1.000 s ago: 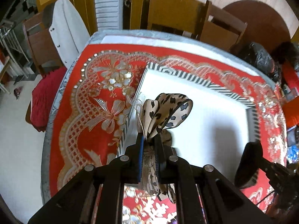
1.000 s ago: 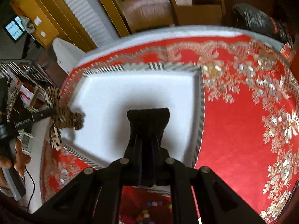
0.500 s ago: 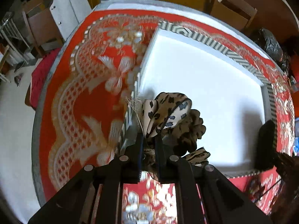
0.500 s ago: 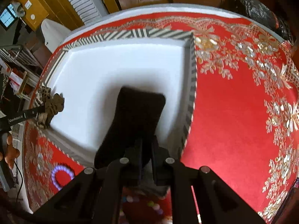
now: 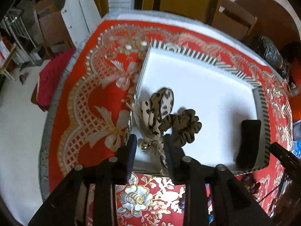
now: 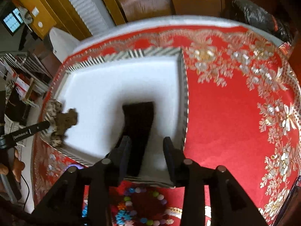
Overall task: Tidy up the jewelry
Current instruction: 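Lower the scrunchie into the tray and open left tool while right releases the black holder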
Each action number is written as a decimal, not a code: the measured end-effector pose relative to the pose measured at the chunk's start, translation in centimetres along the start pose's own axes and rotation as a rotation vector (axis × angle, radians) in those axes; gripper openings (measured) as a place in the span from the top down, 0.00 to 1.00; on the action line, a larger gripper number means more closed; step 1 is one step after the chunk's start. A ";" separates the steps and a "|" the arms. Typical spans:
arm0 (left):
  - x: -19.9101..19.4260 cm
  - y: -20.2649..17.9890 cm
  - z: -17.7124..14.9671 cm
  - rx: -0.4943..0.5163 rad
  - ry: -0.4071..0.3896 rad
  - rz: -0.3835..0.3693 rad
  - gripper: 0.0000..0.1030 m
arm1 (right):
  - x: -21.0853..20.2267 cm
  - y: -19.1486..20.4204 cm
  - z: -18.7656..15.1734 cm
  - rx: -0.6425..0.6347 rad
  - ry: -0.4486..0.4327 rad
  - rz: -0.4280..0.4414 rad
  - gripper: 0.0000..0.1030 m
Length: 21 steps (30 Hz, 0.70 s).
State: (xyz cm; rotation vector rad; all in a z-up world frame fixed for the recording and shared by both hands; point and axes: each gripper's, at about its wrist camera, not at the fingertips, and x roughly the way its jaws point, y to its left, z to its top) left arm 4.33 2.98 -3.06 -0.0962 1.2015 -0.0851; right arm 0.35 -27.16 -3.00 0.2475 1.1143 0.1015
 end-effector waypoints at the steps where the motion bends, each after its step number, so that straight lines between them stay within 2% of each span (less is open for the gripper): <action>1: -0.4 -0.1 -0.1 0.006 -0.011 0.004 0.83 | -0.6 0.1 0.0 0.007 -0.014 0.008 0.54; 5: -2.3 -1.1 -0.9 0.030 -0.043 0.027 0.83 | -3.8 0.9 -0.3 0.000 -0.091 0.030 0.50; 10: -4.8 -2.5 -2.7 0.066 -0.093 0.042 0.83 | -8.0 2.1 -2.2 -0.045 -0.164 0.006 0.38; 12: -5.8 -2.8 -3.4 0.062 -0.107 0.036 0.83 | -9.1 2.3 -3.0 -0.062 -0.172 -0.003 0.29; 14: -6.8 -3.3 -4.2 0.065 -0.123 0.032 0.83 | -10.2 2.5 -4.0 -0.078 -0.177 -0.012 0.25; 21: -8.9 -5.3 -7.4 0.088 -0.145 0.020 0.83 | -13.3 1.3 -7.0 -0.074 -0.207 -0.002 0.23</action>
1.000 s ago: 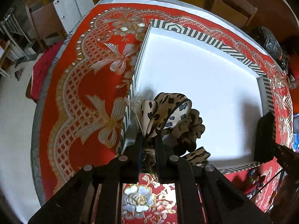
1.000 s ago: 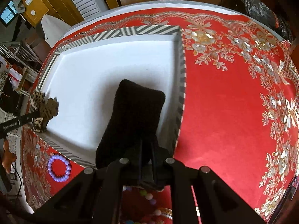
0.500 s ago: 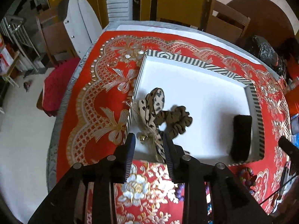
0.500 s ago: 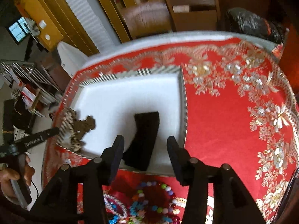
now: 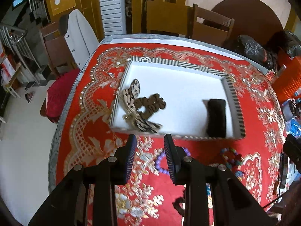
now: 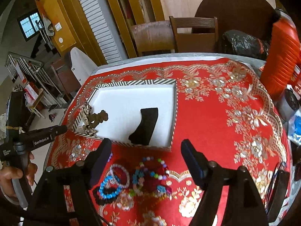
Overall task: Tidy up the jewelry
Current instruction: 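Lower the scrunchie into the tray and open left tool while right releases the black holder, then move both tools back over the bracelets on the tablecloth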
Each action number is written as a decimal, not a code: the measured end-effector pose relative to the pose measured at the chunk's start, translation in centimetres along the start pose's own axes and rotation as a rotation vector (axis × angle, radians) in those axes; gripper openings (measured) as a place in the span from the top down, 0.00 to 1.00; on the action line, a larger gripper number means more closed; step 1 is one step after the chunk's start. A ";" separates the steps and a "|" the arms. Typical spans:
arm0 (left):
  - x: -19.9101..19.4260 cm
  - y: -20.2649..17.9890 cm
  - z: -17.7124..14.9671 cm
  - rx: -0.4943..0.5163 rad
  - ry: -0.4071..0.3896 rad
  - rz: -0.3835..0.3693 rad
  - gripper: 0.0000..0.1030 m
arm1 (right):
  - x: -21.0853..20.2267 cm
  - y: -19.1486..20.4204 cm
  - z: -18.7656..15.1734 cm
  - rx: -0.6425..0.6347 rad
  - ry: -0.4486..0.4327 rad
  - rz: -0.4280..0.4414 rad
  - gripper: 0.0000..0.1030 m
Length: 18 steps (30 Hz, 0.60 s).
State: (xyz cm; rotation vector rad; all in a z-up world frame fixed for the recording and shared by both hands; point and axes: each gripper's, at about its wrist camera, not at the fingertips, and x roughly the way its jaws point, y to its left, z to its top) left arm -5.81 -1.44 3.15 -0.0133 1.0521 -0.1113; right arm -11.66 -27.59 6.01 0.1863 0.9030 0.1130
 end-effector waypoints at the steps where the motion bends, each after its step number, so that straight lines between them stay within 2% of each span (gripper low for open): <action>1: -0.2 -0.2 -0.3 0.001 0.000 -0.001 0.83 | -0.5 -0.3 -0.4 -0.001 -0.002 -0.004 0.23; 8: -2.0 -2.3 -3.5 0.031 0.000 -0.021 0.83 | -3.3 -1.8 -2.8 -0.021 -0.040 -0.038 0.23; 18: -3.1 -4.7 -4.7 0.061 -0.009 -0.038 0.83 | -5.1 -1.7 -4.1 -0.050 -0.062 -0.028 0.23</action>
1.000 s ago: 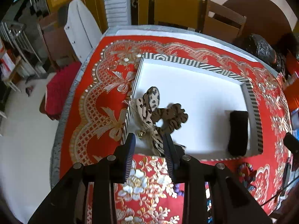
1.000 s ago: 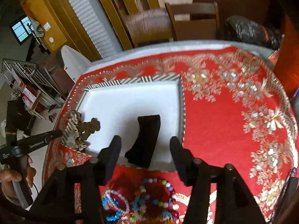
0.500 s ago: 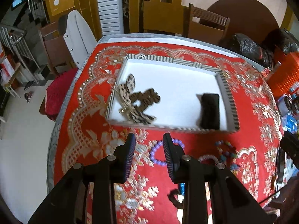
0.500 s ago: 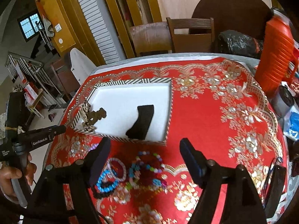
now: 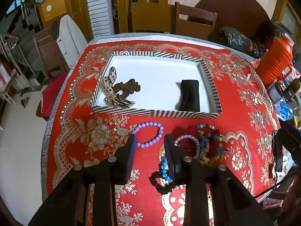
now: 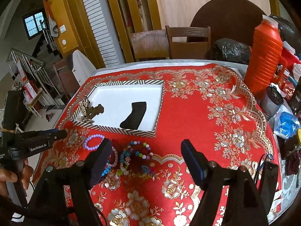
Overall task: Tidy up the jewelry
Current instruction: 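Move both tools back over the bracelets on the tablecloth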
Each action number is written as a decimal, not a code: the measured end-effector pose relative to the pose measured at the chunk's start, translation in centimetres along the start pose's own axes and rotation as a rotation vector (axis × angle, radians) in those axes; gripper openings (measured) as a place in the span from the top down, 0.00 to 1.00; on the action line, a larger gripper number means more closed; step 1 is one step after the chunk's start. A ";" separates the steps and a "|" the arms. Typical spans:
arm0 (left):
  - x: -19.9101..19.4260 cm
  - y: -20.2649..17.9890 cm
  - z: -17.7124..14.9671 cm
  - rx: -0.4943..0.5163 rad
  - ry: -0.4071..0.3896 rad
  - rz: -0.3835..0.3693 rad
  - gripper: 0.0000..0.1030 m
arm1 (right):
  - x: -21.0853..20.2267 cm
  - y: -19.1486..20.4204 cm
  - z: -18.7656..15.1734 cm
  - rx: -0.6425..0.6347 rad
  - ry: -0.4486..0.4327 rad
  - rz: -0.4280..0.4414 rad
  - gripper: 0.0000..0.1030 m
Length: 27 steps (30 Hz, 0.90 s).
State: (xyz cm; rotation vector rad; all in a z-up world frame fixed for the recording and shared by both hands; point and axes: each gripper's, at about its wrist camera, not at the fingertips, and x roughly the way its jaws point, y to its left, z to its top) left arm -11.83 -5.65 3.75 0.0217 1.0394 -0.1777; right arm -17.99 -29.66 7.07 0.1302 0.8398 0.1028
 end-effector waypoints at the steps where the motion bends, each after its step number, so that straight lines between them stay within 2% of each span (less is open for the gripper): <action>1: 0.0 -0.2 0.0 0.002 0.000 -0.002 0.83 | 0.0 0.1 0.0 0.000 0.000 0.003 0.23; 23: 0.6 -0.3 0.0 0.012 0.022 -0.011 0.83 | 0.4 0.9 -0.3 -0.002 0.021 0.004 0.23; 27: 1.0 0.3 0.0 0.001 0.037 -0.041 0.83 | 1.0 0.7 -0.6 -0.004 0.036 0.009 0.23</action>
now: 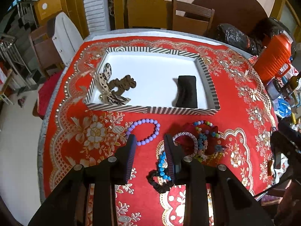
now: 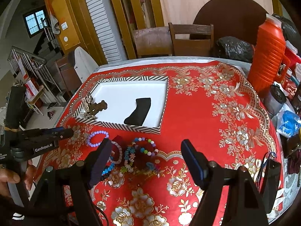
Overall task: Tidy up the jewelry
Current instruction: 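Move both tools back over the bracelets on the tablecloth, then grasp the silver beaded bracelet with left tool while right grasps a multicolour bead bracelet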
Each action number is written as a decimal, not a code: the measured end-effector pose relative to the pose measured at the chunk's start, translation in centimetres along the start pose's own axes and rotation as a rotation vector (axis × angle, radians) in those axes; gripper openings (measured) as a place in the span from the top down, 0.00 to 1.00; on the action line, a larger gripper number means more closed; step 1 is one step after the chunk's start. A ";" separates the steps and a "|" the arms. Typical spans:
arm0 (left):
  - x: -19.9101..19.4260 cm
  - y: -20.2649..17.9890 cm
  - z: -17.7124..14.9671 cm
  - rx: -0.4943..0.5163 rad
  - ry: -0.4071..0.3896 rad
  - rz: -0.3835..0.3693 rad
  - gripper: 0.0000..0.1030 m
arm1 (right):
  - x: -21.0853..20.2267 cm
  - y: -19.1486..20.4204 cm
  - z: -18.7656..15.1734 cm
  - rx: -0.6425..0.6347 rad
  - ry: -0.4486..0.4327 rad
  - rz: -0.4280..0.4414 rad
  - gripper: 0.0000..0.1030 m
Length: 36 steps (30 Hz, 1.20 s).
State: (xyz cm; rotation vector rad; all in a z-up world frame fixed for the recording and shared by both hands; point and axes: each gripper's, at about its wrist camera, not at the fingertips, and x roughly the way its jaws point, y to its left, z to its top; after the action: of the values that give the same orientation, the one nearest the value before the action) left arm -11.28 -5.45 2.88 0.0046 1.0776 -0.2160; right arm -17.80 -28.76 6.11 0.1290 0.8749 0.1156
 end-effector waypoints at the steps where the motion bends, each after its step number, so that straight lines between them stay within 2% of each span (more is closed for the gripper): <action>1: 0.2 0.2 0.0 -0.004 0.005 -0.005 0.83 | 0.3 -0.1 -0.1 0.003 0.011 -0.001 0.23; 6: 1.4 0.8 -0.4 -0.003 0.051 -0.057 0.83 | 1.4 -0.8 -1.0 0.026 0.043 -0.010 0.23; 13: 2.9 -0.4 -0.7 0.036 0.095 -0.116 0.83 | 2.5 -1.1 -1.6 0.027 0.074 -0.020 0.23; 18: 5.2 -0.6 -0.9 0.022 0.152 -0.201 0.83 | 3.6 -0.9 -2.4 0.030 0.105 0.018 0.23; 24: 8.0 -1.4 -0.8 0.027 0.218 -0.304 0.83 | 4.8 -0.7 -3.5 0.038 0.150 0.005 0.24; 29: 10.3 -1.7 -0.4 0.050 0.262 -0.347 0.83 | 4.9 -1.1 -3.6 0.066 0.165 -0.012 0.24; 34: 12.2 -2.2 -0.4 0.081 0.308 -0.344 0.83 | 5.6 -1.1 -4.0 0.080 0.185 -0.017 0.24; 36: 12.4 -2.2 -0.3 0.079 0.302 -0.350 0.84 | 6.0 -0.9 -4.1 0.080 0.190 -0.015 0.25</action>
State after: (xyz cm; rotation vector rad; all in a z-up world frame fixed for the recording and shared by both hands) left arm -6.27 -9.68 -7.87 -0.0830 1.3668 -0.5873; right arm -17.14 -28.48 -1.18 0.1884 1.0705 0.0799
